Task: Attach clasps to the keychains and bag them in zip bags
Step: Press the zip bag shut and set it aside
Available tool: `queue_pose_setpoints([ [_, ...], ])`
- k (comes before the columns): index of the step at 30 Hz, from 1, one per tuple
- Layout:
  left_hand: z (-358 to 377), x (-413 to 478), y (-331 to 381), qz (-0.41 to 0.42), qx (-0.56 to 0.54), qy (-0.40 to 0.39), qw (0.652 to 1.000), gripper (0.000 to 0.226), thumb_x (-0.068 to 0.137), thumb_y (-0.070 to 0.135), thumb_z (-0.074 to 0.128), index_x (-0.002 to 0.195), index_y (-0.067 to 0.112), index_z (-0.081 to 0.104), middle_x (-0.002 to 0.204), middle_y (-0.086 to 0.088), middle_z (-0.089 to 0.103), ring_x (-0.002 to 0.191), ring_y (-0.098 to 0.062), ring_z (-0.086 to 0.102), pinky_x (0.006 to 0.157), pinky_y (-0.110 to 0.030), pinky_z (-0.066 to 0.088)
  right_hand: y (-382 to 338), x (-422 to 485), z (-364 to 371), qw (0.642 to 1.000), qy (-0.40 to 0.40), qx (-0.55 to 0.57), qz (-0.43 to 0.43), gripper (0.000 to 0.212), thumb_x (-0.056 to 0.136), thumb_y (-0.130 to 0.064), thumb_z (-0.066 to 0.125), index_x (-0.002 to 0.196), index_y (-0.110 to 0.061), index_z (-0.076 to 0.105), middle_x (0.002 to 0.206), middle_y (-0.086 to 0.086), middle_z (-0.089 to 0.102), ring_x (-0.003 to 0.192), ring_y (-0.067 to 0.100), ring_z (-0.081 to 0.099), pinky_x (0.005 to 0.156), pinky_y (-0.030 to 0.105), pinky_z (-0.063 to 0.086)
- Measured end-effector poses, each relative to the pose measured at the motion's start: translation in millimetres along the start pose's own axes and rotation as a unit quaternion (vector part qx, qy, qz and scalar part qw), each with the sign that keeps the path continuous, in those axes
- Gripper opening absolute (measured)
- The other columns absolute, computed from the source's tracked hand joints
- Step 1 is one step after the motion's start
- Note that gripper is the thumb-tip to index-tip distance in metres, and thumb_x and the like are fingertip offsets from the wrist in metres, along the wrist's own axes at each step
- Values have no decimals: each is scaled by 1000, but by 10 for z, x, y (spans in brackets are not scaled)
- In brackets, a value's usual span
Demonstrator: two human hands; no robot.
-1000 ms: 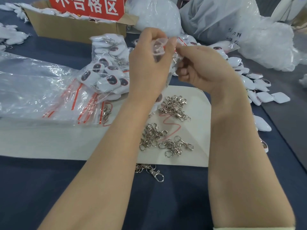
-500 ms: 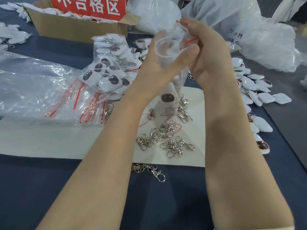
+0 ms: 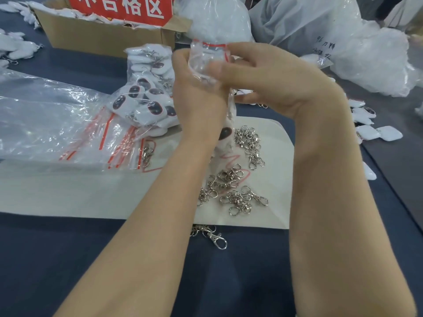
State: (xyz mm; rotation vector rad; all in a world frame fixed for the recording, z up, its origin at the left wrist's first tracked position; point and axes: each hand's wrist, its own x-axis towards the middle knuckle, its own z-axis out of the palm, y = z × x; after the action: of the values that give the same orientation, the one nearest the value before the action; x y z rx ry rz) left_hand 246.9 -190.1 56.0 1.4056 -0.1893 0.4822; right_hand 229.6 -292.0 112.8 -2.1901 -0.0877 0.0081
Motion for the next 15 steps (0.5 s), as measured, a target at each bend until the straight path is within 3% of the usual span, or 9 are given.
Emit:
queue_pose_setpoints([
  [2, -8, 3, 37, 33, -14, 31, 999, 31, 84, -2, 47, 111, 12, 49, 87, 12, 54, 80, -7, 57, 77, -21, 50, -85, 11, 58, 996, -3, -85, -10, 86, 61, -63, 73, 122, -4, 57, 120, 15, 65, 109, 25, 63, 98, 53, 48],
  [3, -12, 18, 60, 40, 7, 39, 998, 36, 83, 0, 46, 118, 1, 50, 90, 9, 54, 83, -9, 57, 79, -21, 49, -95, 26, 69, 996, 6, -91, -21, 85, 63, -60, 73, 120, 1, 56, 114, 16, 66, 102, 27, 64, 99, 55, 46],
  [5, -17, 83, 82, 26, 72, 18, 997, 48, 81, 6, 54, 126, -6, 42, 108, -5, 55, 99, -22, 59, 86, -29, 50, -59, 46, 59, 998, 28, -42, -41, 63, 80, -43, 72, 116, 7, 56, 102, 18, 65, 89, 22, 59, 97, 55, 46],
  [7, -15, 143, 80, -22, 123, -27, 992, 69, 77, 13, 68, 135, 4, 32, 129, -9, 41, 118, -27, 50, 97, -39, 45, -6, 41, 53, 998, 49, 13, -44, 41, 89, -27, 66, 111, 8, 59, 95, 19, 62, 83, 16, 56, 95, 46, 52],
  [9, -39, 170, 83, -59, 186, -72, 978, 89, 75, 24, 73, 145, 12, 19, 141, -7, 30, 129, -25, 39, 105, -42, 38, 46, 69, 73, 994, 82, 57, -46, 21, 88, -15, 63, 102, 1, 67, 85, 15, 64, 73, 13, 55, 83, 34, 56],
  [11, -75, 174, 69, -86, 192, -124, 970, 98, 75, 37, 76, 149, 17, 14, 147, -5, 32, 131, -22, 39, 107, -42, 37, 100, 119, 113, 981, 137, 130, -37, 19, 83, -3, 61, 99, -2, 70, 82, 15, 64, 70, 18, 52, 72, 37, 50],
  [13, -131, 178, 69, -101, 139, -131, 976, 81, 79, 41, 72, 143, 17, 30, 133, -1, 53, 115, -9, 54, 97, -27, 45, 178, 145, 123, 951, 181, 249, -13, 23, 82, 5, 56, 101, -1, 68, 85, 18, 67, 75, 24, 53, 75, 41, 47],
  [15, -180, 193, 65, -69, 65, -98, 991, 33, 91, 32, 61, 117, 11, 57, 98, 3, 67, 82, 5, 59, 76, -13, 47, 252, 136, 91, 909, 195, 367, -4, 20, 85, 7, 52, 99, -2, 64, 76, 15, 68, 73, 27, 57, 75, 37, 46],
])
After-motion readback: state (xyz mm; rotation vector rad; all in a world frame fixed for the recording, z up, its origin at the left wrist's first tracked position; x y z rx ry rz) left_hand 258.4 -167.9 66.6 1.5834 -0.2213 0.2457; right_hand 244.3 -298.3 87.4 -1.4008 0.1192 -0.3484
